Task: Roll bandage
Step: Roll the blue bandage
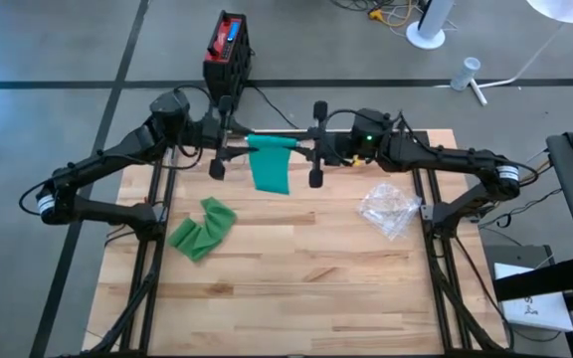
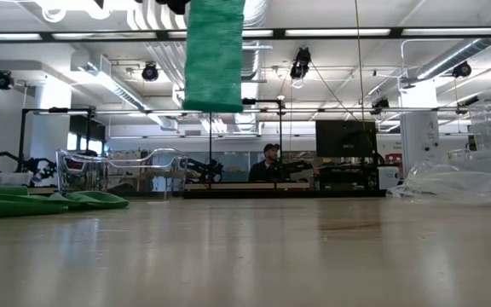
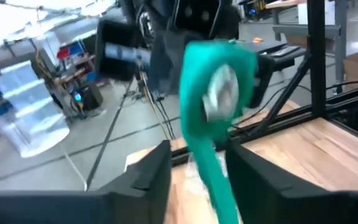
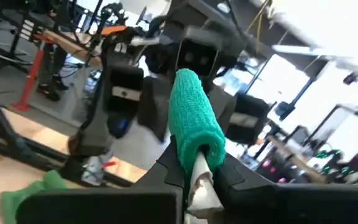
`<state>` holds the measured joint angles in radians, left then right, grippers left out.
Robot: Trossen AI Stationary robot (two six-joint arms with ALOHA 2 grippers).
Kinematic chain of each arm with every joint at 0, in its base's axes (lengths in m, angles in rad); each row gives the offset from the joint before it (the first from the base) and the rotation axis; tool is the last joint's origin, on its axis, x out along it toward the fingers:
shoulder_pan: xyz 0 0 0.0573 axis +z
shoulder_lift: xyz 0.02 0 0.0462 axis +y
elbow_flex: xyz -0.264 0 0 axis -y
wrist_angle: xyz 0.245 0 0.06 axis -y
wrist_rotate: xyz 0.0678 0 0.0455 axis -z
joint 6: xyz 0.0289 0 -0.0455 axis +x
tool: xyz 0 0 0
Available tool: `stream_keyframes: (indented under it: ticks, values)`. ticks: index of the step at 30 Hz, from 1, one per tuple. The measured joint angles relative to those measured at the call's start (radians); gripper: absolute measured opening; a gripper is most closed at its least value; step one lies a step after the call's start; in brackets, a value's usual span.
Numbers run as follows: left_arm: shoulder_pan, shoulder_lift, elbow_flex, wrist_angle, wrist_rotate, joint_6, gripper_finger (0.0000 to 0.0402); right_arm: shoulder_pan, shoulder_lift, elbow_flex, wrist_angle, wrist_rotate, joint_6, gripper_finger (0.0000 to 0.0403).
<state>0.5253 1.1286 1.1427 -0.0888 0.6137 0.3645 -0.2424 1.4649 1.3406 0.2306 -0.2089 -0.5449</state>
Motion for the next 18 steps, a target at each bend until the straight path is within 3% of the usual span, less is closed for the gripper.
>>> stream_keyframes:
  ticks: [10,18]
  values:
    - [0.025,0.02,0.0,0.012,0.009,-0.139,0.0284,0.002,-0.02,-0.058,0.051,-0.011,-0.197,0.0015]
    - [0.025,0.023,0.0,0.044,0.062,-0.254,0.0328,0.0,-0.019,-0.061,0.057,-0.008,-0.342,0.0015]
